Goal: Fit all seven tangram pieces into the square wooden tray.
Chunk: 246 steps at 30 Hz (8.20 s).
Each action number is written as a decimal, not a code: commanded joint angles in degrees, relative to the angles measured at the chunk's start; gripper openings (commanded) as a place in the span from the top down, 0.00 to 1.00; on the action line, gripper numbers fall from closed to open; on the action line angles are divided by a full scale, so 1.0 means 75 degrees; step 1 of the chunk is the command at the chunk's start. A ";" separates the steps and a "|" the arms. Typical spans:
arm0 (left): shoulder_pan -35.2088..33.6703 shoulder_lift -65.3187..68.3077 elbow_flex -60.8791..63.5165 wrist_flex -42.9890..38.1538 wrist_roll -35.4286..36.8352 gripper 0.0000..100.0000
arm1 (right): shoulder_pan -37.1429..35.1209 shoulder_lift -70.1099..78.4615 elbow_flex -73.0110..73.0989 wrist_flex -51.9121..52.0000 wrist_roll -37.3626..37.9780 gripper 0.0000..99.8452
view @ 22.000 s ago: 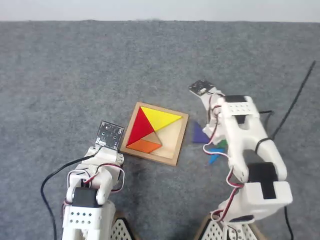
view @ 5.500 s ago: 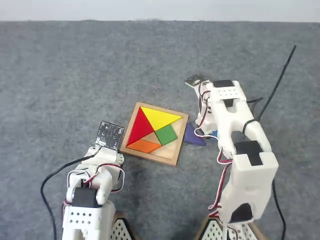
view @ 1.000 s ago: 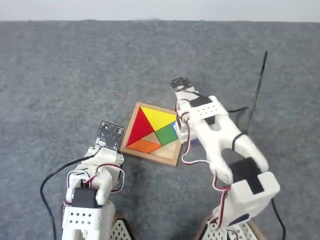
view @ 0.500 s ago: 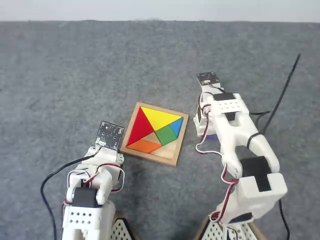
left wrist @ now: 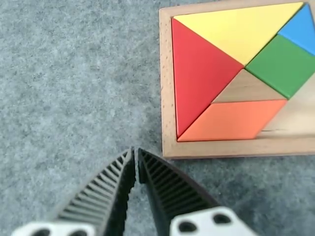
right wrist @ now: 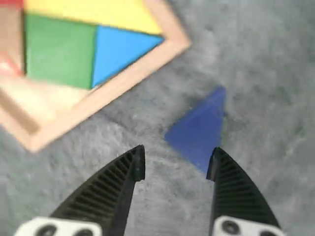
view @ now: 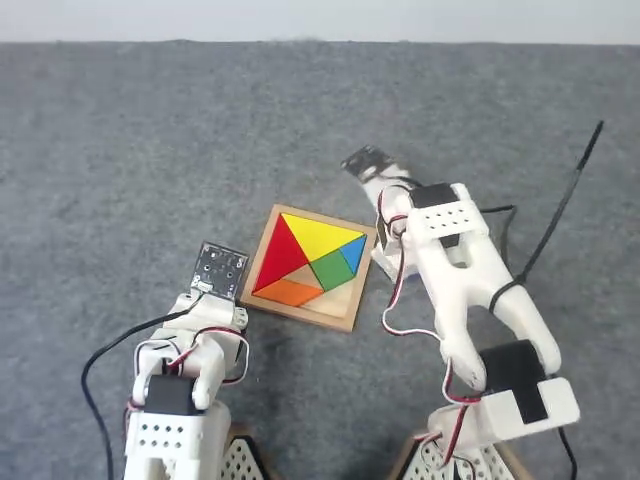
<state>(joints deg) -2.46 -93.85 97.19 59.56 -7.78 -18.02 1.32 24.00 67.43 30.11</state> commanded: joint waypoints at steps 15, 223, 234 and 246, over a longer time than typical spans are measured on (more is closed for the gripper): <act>-0.0023 -0.0094 -0.0053 0.0035 0.0059 0.99 | 0.0826 0.1260 -0.0059 -0.0850 0.1078 0.70; -0.0023 -0.0094 -0.0053 0.0035 0.0059 0.99 | 0.0041 -0.1096 0.1360 -0.0111 0.2637 0.88; -0.0023 -0.0094 -0.0053 0.0035 0.0059 0.99 | -0.1776 -0.3171 0.1348 0.1026 0.2309 0.88; -0.0035 -0.0094 -0.0053 0.0035 0.0059 0.99 | -0.2268 -0.1565 0.0738 0.0393 0.2837 0.88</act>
<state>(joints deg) -2.46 -93.85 97.19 59.56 -7.78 -34.55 -12.13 34.20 71.38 49.36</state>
